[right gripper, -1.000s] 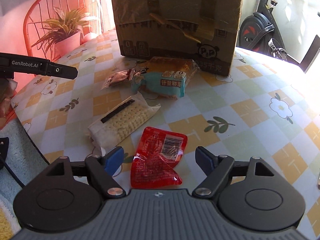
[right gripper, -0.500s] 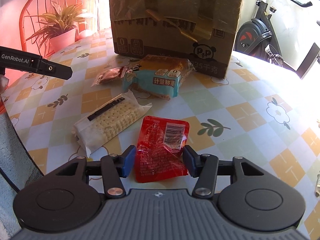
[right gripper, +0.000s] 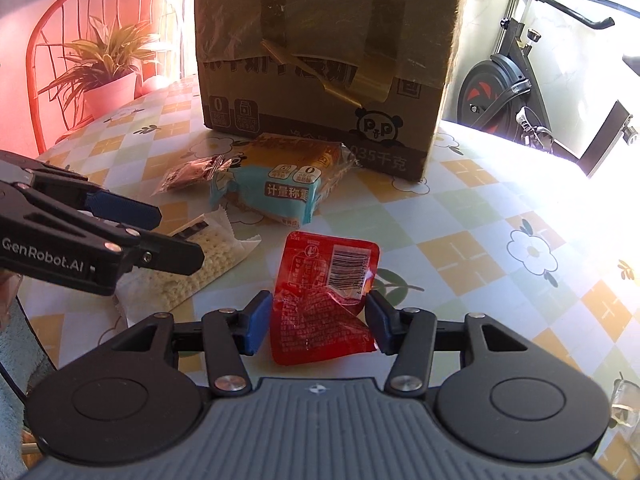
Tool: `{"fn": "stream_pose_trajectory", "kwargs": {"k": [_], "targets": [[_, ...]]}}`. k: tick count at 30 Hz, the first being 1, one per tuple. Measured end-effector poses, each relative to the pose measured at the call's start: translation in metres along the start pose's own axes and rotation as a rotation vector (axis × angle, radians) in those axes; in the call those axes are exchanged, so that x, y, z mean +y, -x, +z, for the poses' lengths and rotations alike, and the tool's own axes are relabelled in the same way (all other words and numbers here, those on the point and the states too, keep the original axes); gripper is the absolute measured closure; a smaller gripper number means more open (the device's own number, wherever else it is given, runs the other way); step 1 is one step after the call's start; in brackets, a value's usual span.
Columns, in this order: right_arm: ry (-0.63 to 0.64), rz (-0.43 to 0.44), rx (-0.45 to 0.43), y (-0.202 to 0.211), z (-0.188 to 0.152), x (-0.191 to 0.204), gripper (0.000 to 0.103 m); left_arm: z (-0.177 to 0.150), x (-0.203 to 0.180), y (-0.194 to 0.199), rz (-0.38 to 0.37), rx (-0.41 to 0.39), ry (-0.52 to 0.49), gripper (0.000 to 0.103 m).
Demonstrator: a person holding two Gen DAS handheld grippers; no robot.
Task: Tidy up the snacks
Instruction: 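Grasp the red packet with the right gripper while the left grasps the cracker pack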
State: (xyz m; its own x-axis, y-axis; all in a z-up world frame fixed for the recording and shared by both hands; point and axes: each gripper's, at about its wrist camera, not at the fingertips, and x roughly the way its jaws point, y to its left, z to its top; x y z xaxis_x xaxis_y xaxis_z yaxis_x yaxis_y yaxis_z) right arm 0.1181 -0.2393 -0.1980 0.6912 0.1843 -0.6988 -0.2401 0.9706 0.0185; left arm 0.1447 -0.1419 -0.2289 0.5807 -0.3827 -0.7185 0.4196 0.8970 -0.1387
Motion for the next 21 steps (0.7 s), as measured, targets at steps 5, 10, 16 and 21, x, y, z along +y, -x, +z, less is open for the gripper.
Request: {"fn": "stream_pose_trajectory", "kwargs": {"k": [5, 10, 16, 21], "targets": [[-0.015, 0.004, -0.005, 0.001, -0.002, -0.004, 0.050, -0.004, -0.003, -0.013, 0.038, 0.020, -0.025, 0.039], [-0.018, 0.007, -0.009, -0.001, 0.000, -0.004, 0.050, -0.004, 0.004, -0.016, 0.069, 0.018, -0.031, 0.055], [-0.013, 0.006, 0.001, -0.004, 0.002, -0.003, 0.050, -0.007, 0.026, -0.004, 0.071, 0.000, 0.044, 0.055], [-0.014, -0.004, -0.008, -0.001, 0.005, -0.001, 0.050, -0.005, 0.040, 0.008, 0.099, -0.008, 0.080, 0.055]]}}
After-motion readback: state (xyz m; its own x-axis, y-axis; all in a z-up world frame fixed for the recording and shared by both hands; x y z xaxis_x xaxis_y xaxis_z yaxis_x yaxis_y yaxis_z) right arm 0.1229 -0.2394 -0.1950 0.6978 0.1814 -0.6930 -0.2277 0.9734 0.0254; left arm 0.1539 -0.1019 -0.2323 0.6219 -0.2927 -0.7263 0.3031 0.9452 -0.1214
